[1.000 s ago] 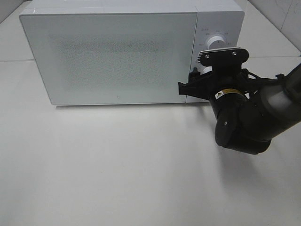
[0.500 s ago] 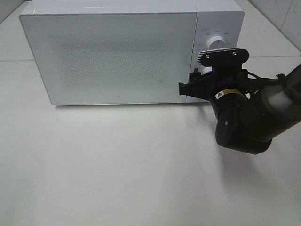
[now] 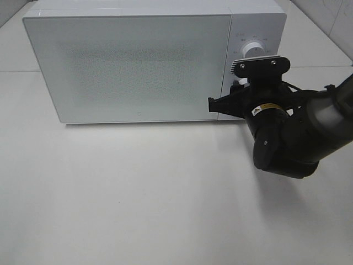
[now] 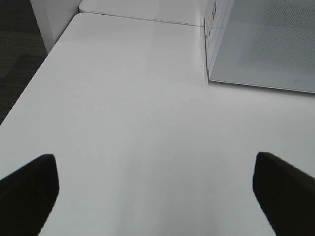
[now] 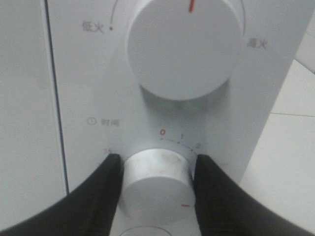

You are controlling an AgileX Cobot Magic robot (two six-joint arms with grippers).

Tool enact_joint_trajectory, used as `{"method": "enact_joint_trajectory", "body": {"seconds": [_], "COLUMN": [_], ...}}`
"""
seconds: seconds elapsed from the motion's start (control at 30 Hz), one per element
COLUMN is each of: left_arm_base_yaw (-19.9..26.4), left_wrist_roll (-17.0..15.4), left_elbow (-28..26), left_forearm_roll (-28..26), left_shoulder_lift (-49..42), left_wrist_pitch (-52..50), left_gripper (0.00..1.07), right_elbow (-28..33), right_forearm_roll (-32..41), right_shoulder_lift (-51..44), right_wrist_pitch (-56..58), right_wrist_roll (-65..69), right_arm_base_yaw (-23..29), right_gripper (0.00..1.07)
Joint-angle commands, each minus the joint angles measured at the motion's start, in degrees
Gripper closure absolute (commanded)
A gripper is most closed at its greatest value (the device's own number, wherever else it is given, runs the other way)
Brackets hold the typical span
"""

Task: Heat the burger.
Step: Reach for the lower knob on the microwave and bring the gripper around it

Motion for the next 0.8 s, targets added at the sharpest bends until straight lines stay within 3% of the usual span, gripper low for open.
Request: {"method": "enact_joint_trajectory", "body": {"seconds": [0.03,0.2,0.4,0.57,0.63,0.67,0.7,0.77,0.8], "left_arm_base_yaw": [0.1,0.1,0.1,0.1,0.1,0.1,0.1,0.1,0.1], "left_wrist_roll": [0.1,0.1,0.1,0.1,0.1,0.1,0.1,0.1,0.1], "left_elbow": [0.1,0.1,0.1,0.1,0.1,0.1,0.1,0.1,0.1], "left_forearm_roll": [0.0,0.0,0.0,0.0,0.0,0.0,0.0,0.0,0.0], "left_shoulder_lift": [-0.7,-0.7,-0.7,-0.7,-0.7,-0.7,-0.7,-0.7,-0.7], "left_wrist_pitch": [-0.1,-0.1,-0.1,-0.1,-0.1,-0.1,-0.1,-0.1,-0.1], "left_gripper": [0.07,0.07,0.07,0.07,0.07,0.07,0.07,0.07,0.07], "right_elbow": [-1.7,-1.9,-1.9,-1.9,-1.9,-1.9,-1.9,-1.9,-1.9], "right_forearm_roll": [-2.6,-2.5,-2.5,-5.3,-10.1,-10.1,-14.5,-16.2,-18.9], "right_shoulder_lift": [0.1,0.1,0.1,-0.2,-0.2,-0.2,-0.2,-0.2,-0.2], "right_wrist_pitch": [2.3,2.2,2.1,1.1,-0.6,-0.6,-2.2,-3.6,-6.9], "right_wrist_roll": [0.7,1.0,6.1,25.7,44.1,44.1,58.0,64.6,75.6], "right_arm_base_yaw": [-0.3,-0.3,-0.3,-0.3,-0.3,-0.3,-0.3,-0.3,-0.3], "right_gripper": [0.91,0.98,0.98,0.98,0.98,0.98,0.98,0.98,0.98]}}
